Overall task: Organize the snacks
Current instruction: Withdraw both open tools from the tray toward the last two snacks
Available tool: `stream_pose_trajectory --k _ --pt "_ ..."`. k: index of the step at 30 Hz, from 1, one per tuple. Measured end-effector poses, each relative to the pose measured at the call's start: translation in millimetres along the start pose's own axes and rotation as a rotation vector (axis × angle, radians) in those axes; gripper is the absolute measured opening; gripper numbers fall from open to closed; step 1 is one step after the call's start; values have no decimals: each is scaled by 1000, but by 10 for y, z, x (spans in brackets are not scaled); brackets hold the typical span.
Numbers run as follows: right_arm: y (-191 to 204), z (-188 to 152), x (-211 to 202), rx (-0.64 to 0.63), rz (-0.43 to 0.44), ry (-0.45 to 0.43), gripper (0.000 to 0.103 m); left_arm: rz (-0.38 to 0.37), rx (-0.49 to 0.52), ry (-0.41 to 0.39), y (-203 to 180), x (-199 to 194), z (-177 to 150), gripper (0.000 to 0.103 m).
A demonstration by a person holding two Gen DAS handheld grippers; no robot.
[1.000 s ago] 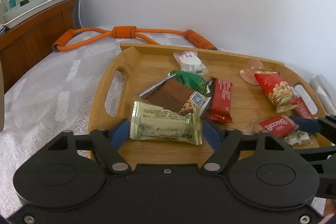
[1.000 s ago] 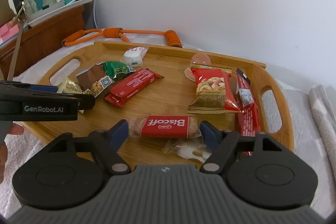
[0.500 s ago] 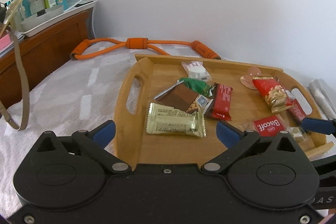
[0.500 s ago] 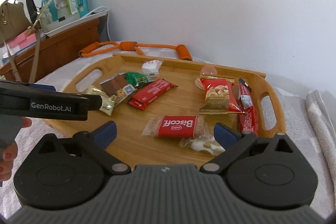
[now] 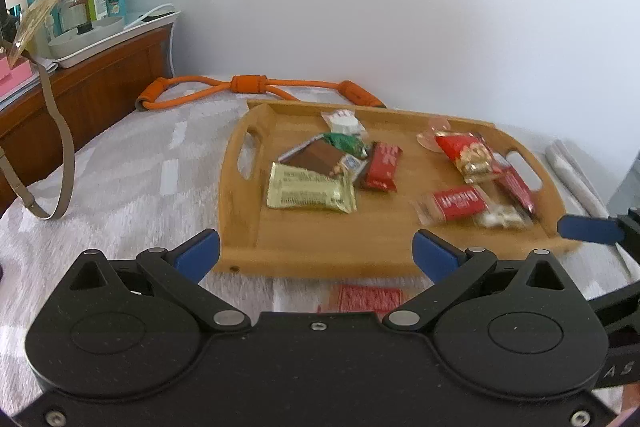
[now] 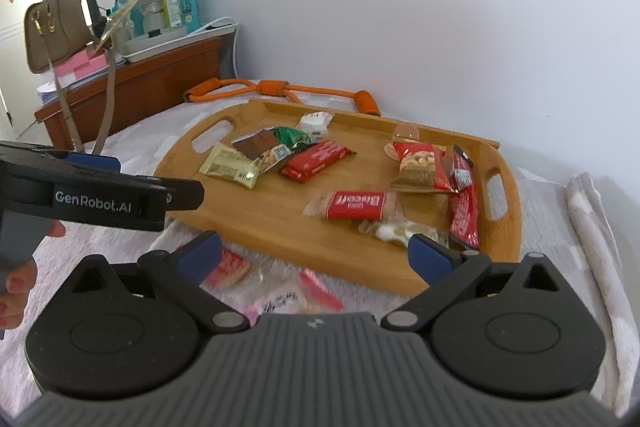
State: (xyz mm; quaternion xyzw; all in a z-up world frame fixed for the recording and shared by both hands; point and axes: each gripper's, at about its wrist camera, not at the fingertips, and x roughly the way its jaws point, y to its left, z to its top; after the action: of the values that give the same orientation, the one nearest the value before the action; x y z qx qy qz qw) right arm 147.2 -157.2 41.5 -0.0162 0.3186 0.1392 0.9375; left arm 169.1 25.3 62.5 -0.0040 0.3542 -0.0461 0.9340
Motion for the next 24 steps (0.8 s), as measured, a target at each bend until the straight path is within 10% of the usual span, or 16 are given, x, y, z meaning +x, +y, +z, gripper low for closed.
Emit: stream_pose_trajectory --k 24 --pt "106 -405 52 -100 8 79 103 -57 15 148 -121 296 -405 92"
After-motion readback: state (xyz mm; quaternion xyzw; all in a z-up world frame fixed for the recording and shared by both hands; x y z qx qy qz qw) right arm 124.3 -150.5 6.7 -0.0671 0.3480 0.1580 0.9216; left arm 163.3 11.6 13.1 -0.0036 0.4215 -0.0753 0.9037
